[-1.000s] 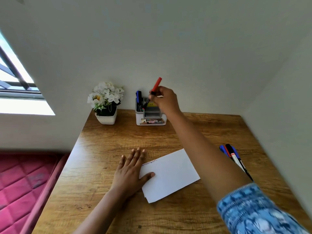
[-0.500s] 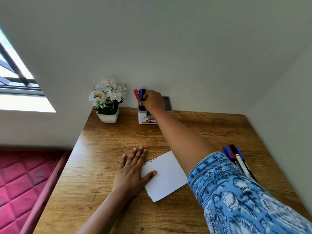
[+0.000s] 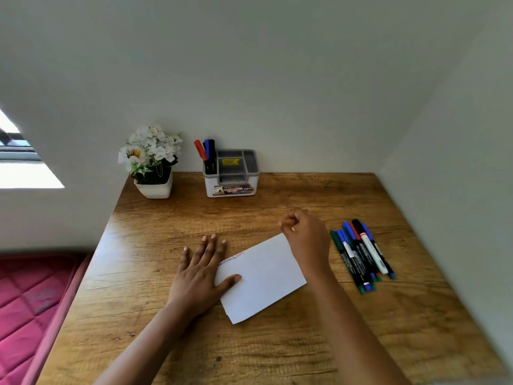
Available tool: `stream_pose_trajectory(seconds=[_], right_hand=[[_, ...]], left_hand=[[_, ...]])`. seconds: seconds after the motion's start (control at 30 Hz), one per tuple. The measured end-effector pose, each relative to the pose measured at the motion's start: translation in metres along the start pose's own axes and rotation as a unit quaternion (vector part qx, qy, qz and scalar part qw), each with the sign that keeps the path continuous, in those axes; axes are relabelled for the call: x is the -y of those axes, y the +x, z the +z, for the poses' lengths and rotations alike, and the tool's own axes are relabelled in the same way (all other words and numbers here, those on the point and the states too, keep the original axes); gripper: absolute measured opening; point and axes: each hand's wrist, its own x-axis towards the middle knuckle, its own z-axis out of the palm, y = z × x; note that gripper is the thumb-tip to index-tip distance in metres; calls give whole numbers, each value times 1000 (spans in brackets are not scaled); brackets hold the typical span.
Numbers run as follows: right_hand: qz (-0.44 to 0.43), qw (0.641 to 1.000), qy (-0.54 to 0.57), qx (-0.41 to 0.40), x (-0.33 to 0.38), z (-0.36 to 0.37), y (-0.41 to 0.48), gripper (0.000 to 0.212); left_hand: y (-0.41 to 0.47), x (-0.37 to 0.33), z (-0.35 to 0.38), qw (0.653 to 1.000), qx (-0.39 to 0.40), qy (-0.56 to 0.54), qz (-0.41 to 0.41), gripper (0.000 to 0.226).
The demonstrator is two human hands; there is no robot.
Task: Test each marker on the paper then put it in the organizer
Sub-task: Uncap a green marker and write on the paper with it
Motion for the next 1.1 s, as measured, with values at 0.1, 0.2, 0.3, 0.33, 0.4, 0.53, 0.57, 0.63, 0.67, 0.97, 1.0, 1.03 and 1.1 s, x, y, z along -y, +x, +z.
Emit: stream_pose_trajectory(seconds=[0.1,0.2,0.3,0.33,0.4,0.53,0.57,0.63,0.67,0.97,1.0,1.03,1.1], right_hand=[[85,992,-95,-21,-55,-22,-19,14],[129,978,-158,-41,-85,-38,-26,23],[128,972,-193,-28,-95,-42,-27,24],[125,972,-199,-24,-96,-41,-27,23],[125,970,-207,-22,-98,-37,-26,22],[140,967,-214,-21,-98,-32,-22,22],[141,965,-219,-18,-97,-31,-21,22],[144,963,-227,-6,-96,-28,-18,22],[146,963,-228,3,-95,-27,-17,21],[50,997,-26,57,-35,-41,-27,17],[33,997,12,70,-22,-43,-32,16],[17,996,42,77,-10,-43,-38,16],[-11,993,83,79,10,-41,-46,16]], left_hand=[[-3,-2,-2,1000,10,6,16,85],[-7,-2,-3,999,26,23,35,72],[-11,-2,-2,998,31,14,49,67],[-13,-2,-2,998,34,17,54,68],[-17,-4,-2,997,40,25,60,70],[-29,-9,2,998,18,25,60,63],[-32,-9,4,998,7,22,59,62],[-36,-10,7,998,-4,15,60,63],[-37,-10,8,998,-5,13,59,64],[-28,-34,-21,989,-34,-141,-27,85],[-25,-43,-31,974,-51,-214,-52,78],[-21,-54,-42,945,-62,-313,-78,68],[-11,-72,-63,829,-54,-548,-95,56]])
